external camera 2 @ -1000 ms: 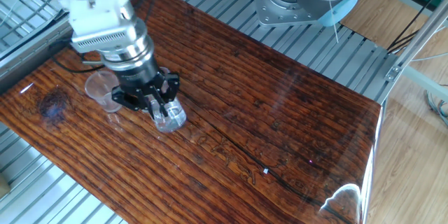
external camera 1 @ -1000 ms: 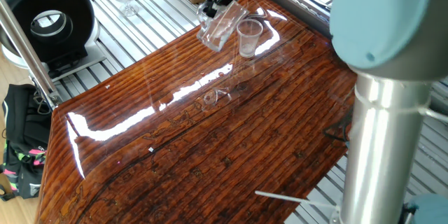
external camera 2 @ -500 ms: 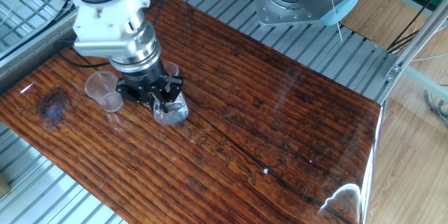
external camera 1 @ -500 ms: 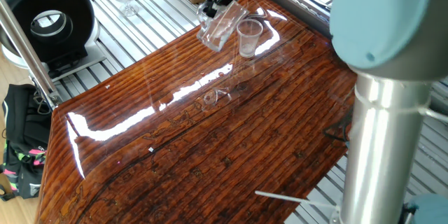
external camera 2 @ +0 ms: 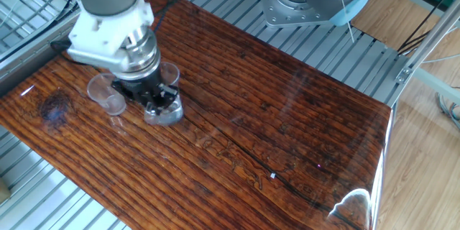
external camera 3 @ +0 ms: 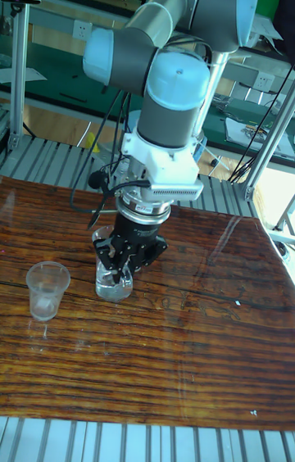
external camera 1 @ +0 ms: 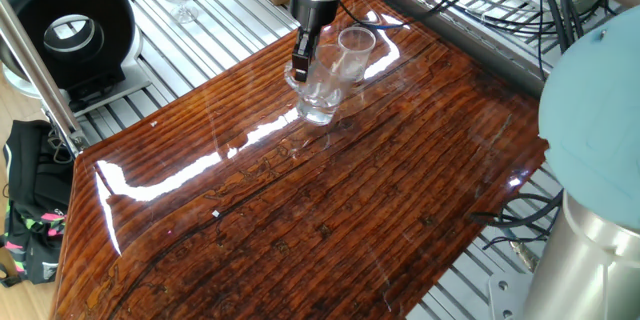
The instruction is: Pour the water from one cup into another empty cup
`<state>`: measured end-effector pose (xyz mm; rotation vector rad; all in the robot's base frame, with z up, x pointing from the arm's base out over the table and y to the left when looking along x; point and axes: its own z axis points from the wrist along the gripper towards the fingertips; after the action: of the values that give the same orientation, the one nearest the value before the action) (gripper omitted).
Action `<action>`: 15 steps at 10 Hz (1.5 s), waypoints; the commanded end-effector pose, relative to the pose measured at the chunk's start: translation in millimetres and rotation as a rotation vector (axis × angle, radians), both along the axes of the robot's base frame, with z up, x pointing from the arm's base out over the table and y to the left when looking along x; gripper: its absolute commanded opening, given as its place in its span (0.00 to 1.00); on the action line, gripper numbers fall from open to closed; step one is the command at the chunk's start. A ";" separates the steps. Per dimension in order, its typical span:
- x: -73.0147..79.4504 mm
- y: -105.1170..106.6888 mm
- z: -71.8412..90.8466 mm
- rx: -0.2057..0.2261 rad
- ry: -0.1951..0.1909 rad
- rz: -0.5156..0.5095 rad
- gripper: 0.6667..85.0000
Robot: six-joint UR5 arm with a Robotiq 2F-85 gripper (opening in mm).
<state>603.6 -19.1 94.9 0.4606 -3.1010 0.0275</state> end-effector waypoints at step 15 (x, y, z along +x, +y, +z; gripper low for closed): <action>-11.8 -16.5 -22.0 -0.079 0.130 -0.161 0.01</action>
<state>592.9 -32.8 73.8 0.2121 -2.9971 0.1026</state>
